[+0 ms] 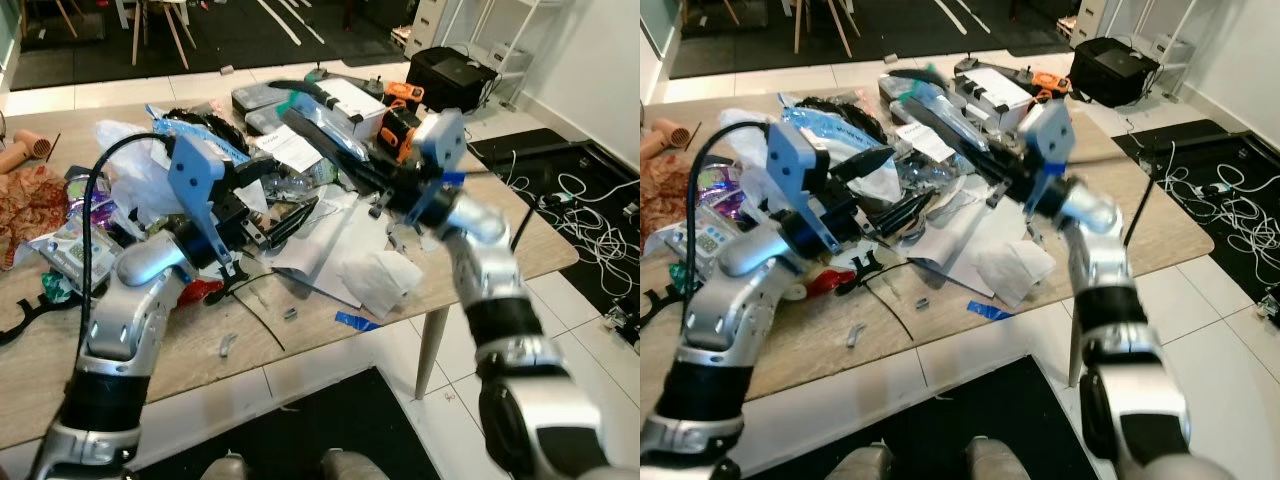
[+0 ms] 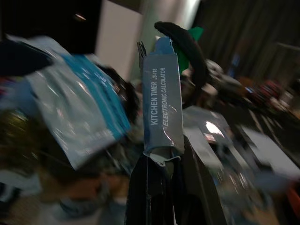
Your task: Picking trash to rubbish bin
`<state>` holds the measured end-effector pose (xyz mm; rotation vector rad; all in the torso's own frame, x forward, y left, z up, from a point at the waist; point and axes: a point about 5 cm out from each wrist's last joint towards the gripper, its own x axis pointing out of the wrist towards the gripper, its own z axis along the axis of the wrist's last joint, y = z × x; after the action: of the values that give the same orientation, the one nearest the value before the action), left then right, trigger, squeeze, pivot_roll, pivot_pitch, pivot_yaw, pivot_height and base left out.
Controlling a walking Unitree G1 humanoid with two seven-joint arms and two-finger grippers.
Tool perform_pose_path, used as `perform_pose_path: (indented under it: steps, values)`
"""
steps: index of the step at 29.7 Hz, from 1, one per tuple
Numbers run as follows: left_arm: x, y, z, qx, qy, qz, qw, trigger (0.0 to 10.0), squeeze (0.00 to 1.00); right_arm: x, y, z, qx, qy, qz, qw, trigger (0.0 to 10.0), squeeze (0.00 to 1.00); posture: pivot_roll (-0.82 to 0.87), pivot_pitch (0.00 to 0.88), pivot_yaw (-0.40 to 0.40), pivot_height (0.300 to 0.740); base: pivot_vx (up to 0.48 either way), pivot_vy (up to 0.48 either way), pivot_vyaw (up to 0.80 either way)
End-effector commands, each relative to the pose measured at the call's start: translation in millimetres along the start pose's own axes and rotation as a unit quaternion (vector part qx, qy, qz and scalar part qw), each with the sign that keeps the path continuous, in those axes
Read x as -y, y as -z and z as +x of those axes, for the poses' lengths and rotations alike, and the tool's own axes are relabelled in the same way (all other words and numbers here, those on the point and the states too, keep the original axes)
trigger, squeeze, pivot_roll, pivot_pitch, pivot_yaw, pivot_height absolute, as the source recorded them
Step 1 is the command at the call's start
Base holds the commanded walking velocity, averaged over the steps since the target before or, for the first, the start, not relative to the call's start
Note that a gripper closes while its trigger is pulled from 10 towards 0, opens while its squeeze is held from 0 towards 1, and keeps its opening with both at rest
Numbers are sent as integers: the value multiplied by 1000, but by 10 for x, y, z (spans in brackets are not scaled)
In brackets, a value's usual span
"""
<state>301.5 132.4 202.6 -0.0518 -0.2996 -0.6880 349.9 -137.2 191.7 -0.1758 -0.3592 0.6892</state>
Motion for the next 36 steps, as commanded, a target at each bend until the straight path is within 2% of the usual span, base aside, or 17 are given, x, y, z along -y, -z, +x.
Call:
perform_pose_path:
  steps: [1, 3, 7, 9, 15, 19, 24, 36]
  values:
    - [-17, 100, 3, -4, -32, -13, 999, 10000, 0, -6, 44, -83, -15, 23, -34, 999, 10000, 0, -33, 0, -67, 740, 0, 0, 0]
    - [2, 164, 19, -5, -49, -18, 999, 10000, 0, -49, 113, -157, -31, 28, -58, 997, 10000, 0, -35, 0, -65, 740, 0, 0, 0]
    - [46, 329, 50, -19, -72, -37, 997, 10000, 0, 84, 205, -132, -54, 82, -31, 995, 10000, 0, -29, 0, -68, 740, 0, 0, 0]
    - [30, 365, 52, -21, -93, -46, 994, 10000, 0, 66, 208, -130, -55, 101, -10, 993, 10000, 0, -32, 0, -67, 740, 0, 0, 0]
    - [45, 451, 61, -24, -107, -64, 992, 10000, 0, 22, 218, -127, -55, 115, -1, 992, 10000, 0, -54, 0, -56, 740, 0, 0, 0]
    - [102, 520, 131, -30, -96, -77, 992, 10000, 0, 16, 238, -112, -58, 116, -3, 992, 10000, 0, -60, 0, -59, 740, 0, 0, 0]
    - [89, 518, 146, -30, -98, -78, 992, 10000, 0, 22, 244, -109, -60, 118, -2, 991, 10000, 0, -57, 0, -62, 740, 0, 0, 0]
    - [121, 552, 201, -35, -77, -74, 994, 10000, 0, 5, 255, -100, -67, 113, -1, 991, 10000, 0, -54, 0, -70, 740, -298, 0, 0]
